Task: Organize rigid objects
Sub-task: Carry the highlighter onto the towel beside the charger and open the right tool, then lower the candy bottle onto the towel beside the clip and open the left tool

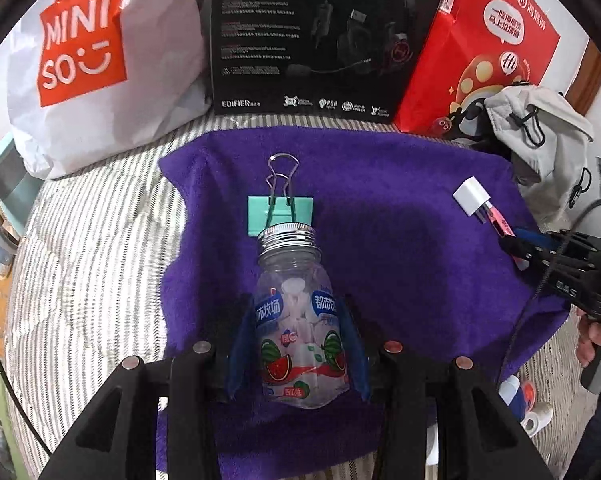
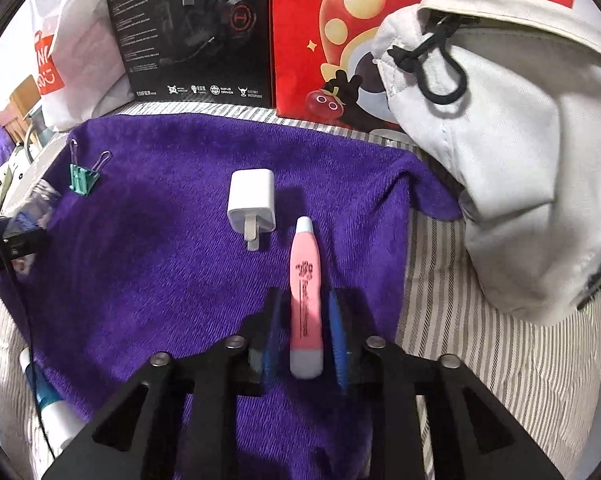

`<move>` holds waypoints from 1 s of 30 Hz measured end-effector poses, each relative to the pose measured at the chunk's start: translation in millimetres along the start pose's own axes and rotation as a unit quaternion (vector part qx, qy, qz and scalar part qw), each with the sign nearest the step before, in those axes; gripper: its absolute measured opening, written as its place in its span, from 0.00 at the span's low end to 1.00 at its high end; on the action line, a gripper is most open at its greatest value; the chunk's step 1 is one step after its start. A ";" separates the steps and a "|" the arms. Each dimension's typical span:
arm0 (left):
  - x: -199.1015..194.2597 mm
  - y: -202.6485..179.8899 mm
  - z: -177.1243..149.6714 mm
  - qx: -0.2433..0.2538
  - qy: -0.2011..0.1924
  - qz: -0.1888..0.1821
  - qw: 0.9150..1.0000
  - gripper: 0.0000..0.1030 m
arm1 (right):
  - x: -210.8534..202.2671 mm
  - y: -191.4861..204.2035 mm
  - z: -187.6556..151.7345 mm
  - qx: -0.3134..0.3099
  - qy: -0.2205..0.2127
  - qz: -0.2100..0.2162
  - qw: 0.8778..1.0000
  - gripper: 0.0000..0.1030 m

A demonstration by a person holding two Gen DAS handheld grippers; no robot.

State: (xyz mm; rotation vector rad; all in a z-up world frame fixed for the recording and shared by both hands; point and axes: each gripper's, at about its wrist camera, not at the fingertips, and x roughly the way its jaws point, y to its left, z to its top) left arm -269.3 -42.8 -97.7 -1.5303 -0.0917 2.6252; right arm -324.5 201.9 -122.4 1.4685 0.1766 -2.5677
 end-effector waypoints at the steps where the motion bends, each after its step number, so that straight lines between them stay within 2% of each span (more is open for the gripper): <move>1: 2.8 -1.8 0.7 0.003 0.002 0.004 1.000 0.39 | -4.9 0.1 0.1 -0.001 -0.004 0.005 1.000 0.35; 4: 9.4 -8.2 2.1 0.018 0.008 0.024 1.000 0.39 | -21.9 1.5 -1.8 -0.006 -0.017 -0.004 1.000 0.50; 6: 13.3 -11.3 2.1 0.027 0.012 0.034 0.999 0.39 | -35.1 3.8 -6.9 -0.013 -0.032 -0.010 0.999 0.54; 9: 16.8 -15.5 1.1 0.037 0.013 0.048 0.998 0.39 | -47.9 4.1 -15.3 -0.015 -0.040 0.002 0.999 0.55; 18: 14.5 -19.2 -2.3 0.048 0.015 0.059 0.997 0.41 | -79.5 5.0 -54.5 -0.009 -0.044 0.029 0.999 0.55; 24: 11.3 -17.4 -9.1 0.043 0.025 0.052 0.997 0.50 | -97.5 -2.6 -81.2 0.008 -0.040 0.024 0.999 0.56; 30: -8.2 -21.7 -20.4 0.031 0.017 0.055 0.998 0.53 | -114.4 -8.6 -109.3 0.026 -0.039 0.038 0.998 0.56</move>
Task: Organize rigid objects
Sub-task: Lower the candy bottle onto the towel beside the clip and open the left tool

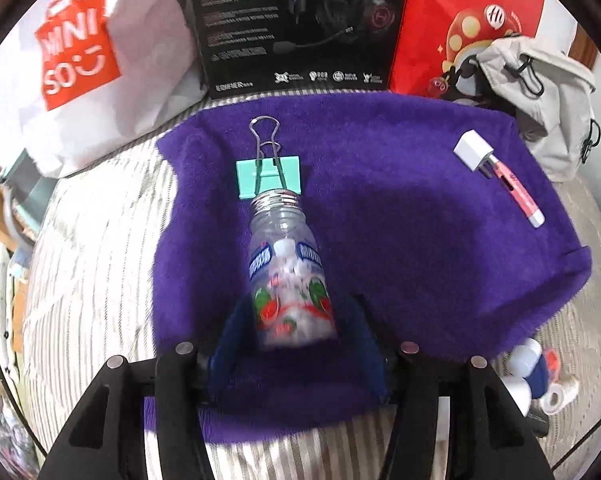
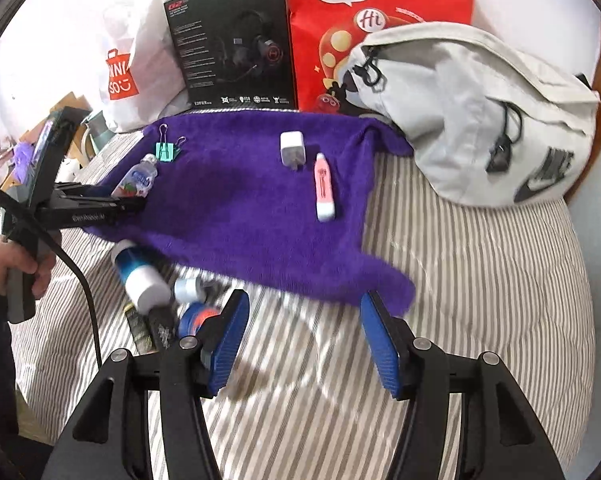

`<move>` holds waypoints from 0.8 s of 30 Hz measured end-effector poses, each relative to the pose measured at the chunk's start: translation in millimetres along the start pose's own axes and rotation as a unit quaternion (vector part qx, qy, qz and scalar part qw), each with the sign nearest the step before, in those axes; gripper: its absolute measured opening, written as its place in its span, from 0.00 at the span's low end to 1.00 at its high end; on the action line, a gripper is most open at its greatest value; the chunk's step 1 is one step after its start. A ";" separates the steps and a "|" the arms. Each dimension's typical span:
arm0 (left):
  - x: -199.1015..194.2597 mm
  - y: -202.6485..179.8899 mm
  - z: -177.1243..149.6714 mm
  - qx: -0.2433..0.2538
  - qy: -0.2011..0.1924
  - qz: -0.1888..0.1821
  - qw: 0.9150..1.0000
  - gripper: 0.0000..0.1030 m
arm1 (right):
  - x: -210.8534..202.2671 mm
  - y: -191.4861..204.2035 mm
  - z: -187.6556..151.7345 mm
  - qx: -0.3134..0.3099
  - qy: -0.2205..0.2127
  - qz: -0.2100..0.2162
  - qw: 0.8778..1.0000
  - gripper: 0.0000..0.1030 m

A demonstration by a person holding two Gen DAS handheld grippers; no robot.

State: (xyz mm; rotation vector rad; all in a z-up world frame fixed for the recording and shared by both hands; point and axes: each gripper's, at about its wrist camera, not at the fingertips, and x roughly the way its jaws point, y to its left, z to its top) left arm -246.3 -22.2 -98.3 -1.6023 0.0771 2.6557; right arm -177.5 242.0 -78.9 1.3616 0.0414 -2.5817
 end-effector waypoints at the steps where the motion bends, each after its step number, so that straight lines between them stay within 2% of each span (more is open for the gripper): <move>1: -9.7 -0.5 -3.1 -0.006 -0.006 -0.002 1.000 0.57 | -1.9 -0.4 -2.7 0.000 0.001 -0.001 1.000 0.56; 2: -15.2 -0.7 -4.6 -0.010 -0.010 -0.002 1.000 0.66 | -4.9 -0.5 -6.6 0.000 0.002 -0.003 1.000 0.56; 3: -24.3 -1.8 -8.1 -0.016 -0.015 -0.002 1.000 0.69 | -8.4 -0.9 -11.3 0.002 0.001 -0.003 1.000 0.56; 6: -51.4 -10.3 -23.0 -0.037 -0.033 -0.018 0.999 0.75 | -15.1 -1.2 -22.3 0.007 0.000 0.007 1.000 0.57; 9: -64.0 -26.4 -36.7 -0.059 -0.035 -0.040 0.997 0.80 | -17.9 0.7 -32.3 0.009 0.001 0.023 1.000 0.58; 12: -60.3 -37.6 -45.9 -0.085 -0.022 -0.036 0.995 0.81 | -18.6 5.1 -37.1 0.003 0.004 0.036 0.999 0.58; 15: -50.6 -48.5 -51.7 -0.106 0.003 -0.054 0.993 0.82 | -21.6 7.8 -43.8 -0.006 0.001 0.046 0.999 0.58; 17: -41.1 -52.9 -53.5 -0.119 0.016 -0.048 0.992 0.81 | -23.0 8.2 -48.6 -0.008 0.001 0.057 0.998 0.58; 20: -27.3 -58.8 -52.6 -0.139 0.032 -0.062 0.988 0.82 | -25.6 6.3 -54.3 -0.007 0.000 0.063 0.998 0.58; 24: -12.8 -66.7 -51.5 -0.144 0.048 -0.046 0.987 0.82 | -26.7 3.7 -62.7 -0.004 0.003 0.069 0.998 0.58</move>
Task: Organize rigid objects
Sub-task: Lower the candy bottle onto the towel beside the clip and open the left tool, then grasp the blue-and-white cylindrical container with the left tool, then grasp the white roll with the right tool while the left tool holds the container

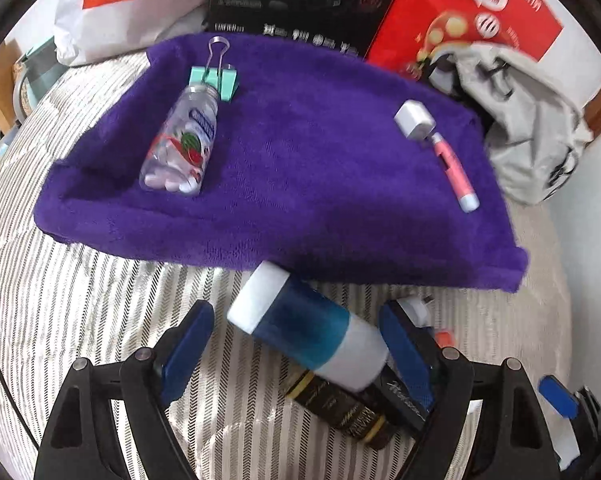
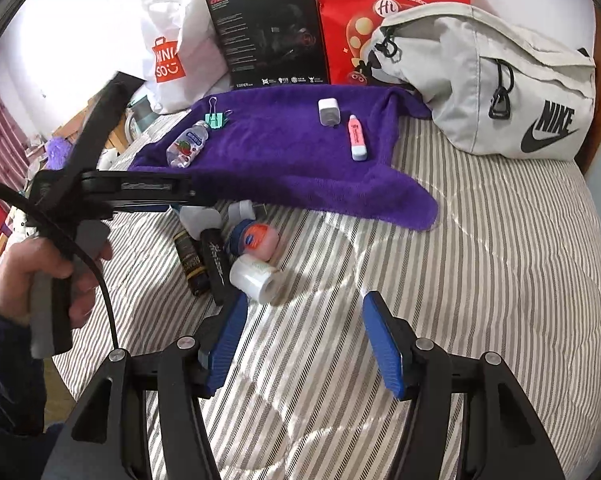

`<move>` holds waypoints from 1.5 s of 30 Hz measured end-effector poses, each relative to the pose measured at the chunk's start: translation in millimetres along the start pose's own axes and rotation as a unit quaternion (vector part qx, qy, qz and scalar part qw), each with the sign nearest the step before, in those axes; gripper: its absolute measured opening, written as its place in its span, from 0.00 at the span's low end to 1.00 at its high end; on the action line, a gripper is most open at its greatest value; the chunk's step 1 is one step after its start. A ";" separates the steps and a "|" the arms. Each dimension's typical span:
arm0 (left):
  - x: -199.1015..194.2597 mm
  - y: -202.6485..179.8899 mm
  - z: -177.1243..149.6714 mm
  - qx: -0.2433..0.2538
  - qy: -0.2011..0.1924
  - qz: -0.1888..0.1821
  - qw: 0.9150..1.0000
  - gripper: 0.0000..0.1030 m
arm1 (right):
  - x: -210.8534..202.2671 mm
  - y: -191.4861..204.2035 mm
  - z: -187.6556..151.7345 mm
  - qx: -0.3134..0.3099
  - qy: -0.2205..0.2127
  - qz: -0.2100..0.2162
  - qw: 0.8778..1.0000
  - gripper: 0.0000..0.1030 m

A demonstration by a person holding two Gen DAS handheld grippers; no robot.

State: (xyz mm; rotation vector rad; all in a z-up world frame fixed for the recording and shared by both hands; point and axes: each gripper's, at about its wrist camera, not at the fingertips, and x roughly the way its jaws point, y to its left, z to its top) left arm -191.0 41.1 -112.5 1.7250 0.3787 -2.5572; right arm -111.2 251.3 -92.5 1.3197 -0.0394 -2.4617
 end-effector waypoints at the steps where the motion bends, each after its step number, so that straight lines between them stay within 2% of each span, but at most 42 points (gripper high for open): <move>1: 4.4 -1.7 -1.8 0.007 0.008 0.001 1.000 0.84 | -0.1 -0.7 -1.6 0.001 0.001 0.001 1.000 0.58; 7: -11.1 6.5 -13.0 0.039 0.003 0.005 0.999 0.84 | 4.1 -3.6 -9.2 0.018 0.015 0.006 1.000 0.58; 11: -21.8 15.5 -22.2 0.075 -0.002 0.049 0.996 0.84 | 7.1 2.2 -7.9 0.014 0.018 0.008 1.000 0.58; 14: -24.2 26.5 -25.5 0.077 0.002 0.049 0.996 0.84 | 9.7 9.7 -5.8 0.003 0.022 0.008 1.000 0.58; 18: -21.9 27.3 -25.9 0.095 -0.011 0.095 0.991 0.81 | 11.9 21.0 -4.5 -0.014 0.028 0.011 0.999 0.58; 21: -18.8 22.7 -25.1 0.110 -0.022 0.073 0.991 0.81 | 14.5 25.8 -4.8 -0.020 0.034 0.007 0.999 0.58; 24: -11.8 19.3 -26.4 0.124 -0.029 0.079 0.989 0.81 | 14.9 28.3 -7.4 -0.022 0.039 0.004 0.999 0.58; 25: -9.4 17.3 -24.8 0.126 -0.033 0.074 0.989 0.76 | 15.1 28.6 -8.1 -0.021 0.039 0.002 0.999 0.58; 26: -9.0 17.8 -25.7 0.127 -0.038 0.060 0.989 0.62 | 14.9 27.9 -9.4 -0.019 0.038 0.003 0.999 0.58; 27: -10.2 20.8 -24.9 0.125 -0.042 0.049 0.990 0.57 | 14.9 27.1 -9.8 -0.016 0.035 0.004 0.999 0.58; 30: -9.4 17.4 -23.8 0.140 -0.052 0.044 0.988 0.52 | 14.1 22.6 -9.7 -0.003 0.017 0.003 1.000 0.58; 32: -9.7 15.5 -24.3 0.152 -0.053 0.035 0.986 0.39 | 17.4 20.4 -7.5 0.000 0.004 -0.005 1.000 0.58; 34: -10.0 14.4 -24.8 0.155 -0.057 0.031 0.986 0.34 | 24.6 19.7 -4.5 -0.001 0.004 -0.022 1.000 0.58; 40: -16.9 25.6 -28.3 0.157 -0.048 0.012 0.986 0.34 | 45.2 25.6 2.1 -0.044 0.022 -0.047 0.998 0.58; 45: -17.0 32.9 -27.1 0.141 -0.044 -0.011 0.989 0.34 | 60.7 29.8 13.4 -0.070 0.020 -0.036 0.997 0.58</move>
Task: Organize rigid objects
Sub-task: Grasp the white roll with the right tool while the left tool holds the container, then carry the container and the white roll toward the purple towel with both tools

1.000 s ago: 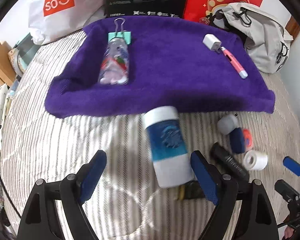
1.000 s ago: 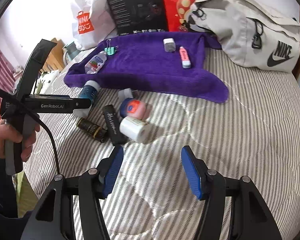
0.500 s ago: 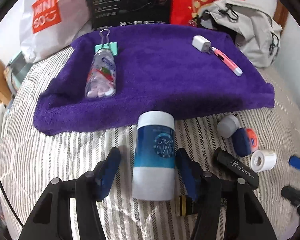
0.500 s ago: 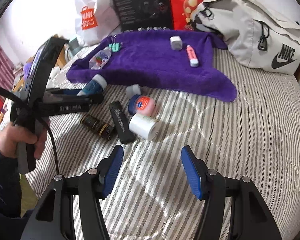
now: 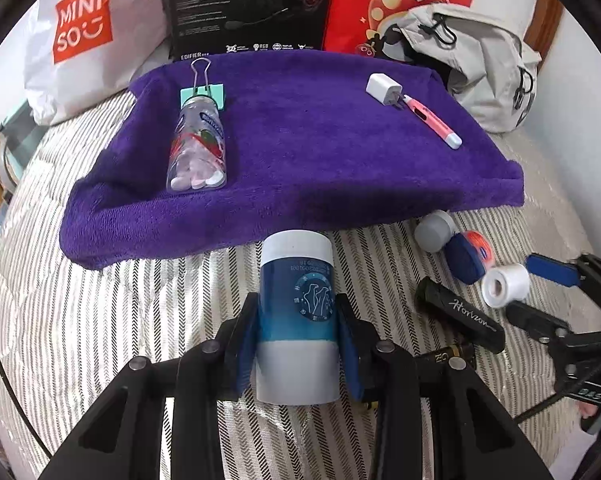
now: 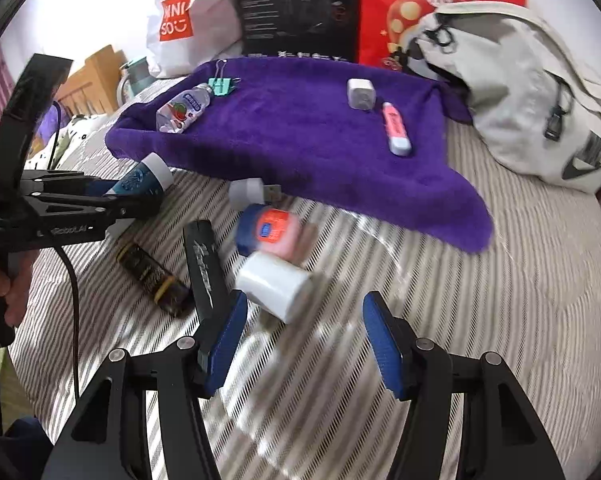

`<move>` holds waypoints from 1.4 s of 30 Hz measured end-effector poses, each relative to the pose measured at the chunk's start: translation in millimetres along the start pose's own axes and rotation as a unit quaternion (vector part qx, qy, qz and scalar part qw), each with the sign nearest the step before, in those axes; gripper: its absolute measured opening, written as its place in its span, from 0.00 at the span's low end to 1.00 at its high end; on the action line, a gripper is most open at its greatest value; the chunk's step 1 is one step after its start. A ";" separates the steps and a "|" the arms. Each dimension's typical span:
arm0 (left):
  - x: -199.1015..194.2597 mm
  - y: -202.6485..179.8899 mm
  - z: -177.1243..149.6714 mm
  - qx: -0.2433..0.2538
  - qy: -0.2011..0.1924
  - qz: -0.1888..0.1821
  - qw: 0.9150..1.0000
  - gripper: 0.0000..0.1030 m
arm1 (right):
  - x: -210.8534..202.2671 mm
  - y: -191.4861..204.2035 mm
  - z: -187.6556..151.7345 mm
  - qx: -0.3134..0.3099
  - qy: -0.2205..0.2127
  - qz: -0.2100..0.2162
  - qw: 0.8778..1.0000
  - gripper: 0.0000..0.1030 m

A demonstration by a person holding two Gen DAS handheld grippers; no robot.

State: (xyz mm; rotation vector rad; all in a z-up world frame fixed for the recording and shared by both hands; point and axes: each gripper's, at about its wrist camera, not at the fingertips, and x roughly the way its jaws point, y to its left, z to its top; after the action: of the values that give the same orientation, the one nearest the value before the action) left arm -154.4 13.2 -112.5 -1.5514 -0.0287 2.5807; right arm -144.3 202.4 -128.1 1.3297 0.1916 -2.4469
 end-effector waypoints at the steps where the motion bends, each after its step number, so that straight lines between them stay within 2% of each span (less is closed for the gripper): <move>1: 0.1 0.2 0.1 0.000 0.001 -0.001 1.000 0.34 | 2.2 1.9 2.4 -0.007 -0.001 -0.003 1.000 0.58; 4: 0.3 -0.8 -0.6 0.006 0.002 0.001 1.000 0.34 | 8.2 8.6 6.8 -0.038 -0.003 -0.008 0.999 0.58; 5: 0.5 -0.5 -1.0 0.005 0.000 0.000 1.000 0.34 | 10.2 9.4 7.7 -0.039 -0.002 -0.004 0.999 0.54; 6: 0.4 -0.7 -0.8 0.005 0.000 0.000 1.000 0.34 | 12.3 9.3 8.2 -0.036 -0.001 0.002 0.999 0.50; 7: 0.6 -1.3 -0.9 0.006 0.000 0.000 1.000 0.34 | 13.7 9.7 8.2 -0.033 -0.001 0.011 0.999 0.36; 8: -0.4 -1.4 -2.0 0.006 0.000 0.000 1.000 0.34 | 15.1 9.9 7.7 -0.029 0.001 0.021 0.999 0.31; 12: 0.0 -0.6 -1.6 0.006 0.000 -0.001 1.000 0.34 | 5.6 12.8 -0.2 -0.018 -0.001 0.026 1.000 0.30; 17: 0.4 -1.4 -1.1 0.004 -0.001 0.000 1.000 0.34 | -2.0 -1.8 -10.6 0.031 0.008 -0.003 0.999 0.30; 19: 0.9 -4.1 -1.7 0.009 -0.003 0.007 1.000 0.34 | 2.1 -2.3 -13.3 0.031 0.014 -0.012 0.999 0.30; 25: 1.0 -8.9 -3.8 0.028 -0.010 0.021 0.999 0.34 | 3.2 6.4 -17.6 0.016 -0.010 -0.040 0.999 0.30; 27: 0.2 -6.6 -5.0 0.026 -0.016 0.013 0.999 0.34 | 2.7 3.8 -18.3 0.024 -0.008 -0.034 0.999 0.29; 32: -6.9 12.0 -9.7 -0.002 -0.016 -0.036 0.999 0.33 | -6.3 -0.9 -16.4 0.042 -0.005 -0.023 0.999 0.28; 42: -26.8 27.5 -10.1 -0.020 -0.025 -0.052 0.998 0.33 | -17.4 -2.5 -5.1 0.038 -0.001 -0.027 0.999 0.28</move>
State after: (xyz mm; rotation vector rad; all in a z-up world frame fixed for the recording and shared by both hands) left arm -136.0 -17.8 -96.0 -1.4560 -0.1625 2.5534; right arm -132.5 210.3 -116.4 1.3695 0.1372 -2.5243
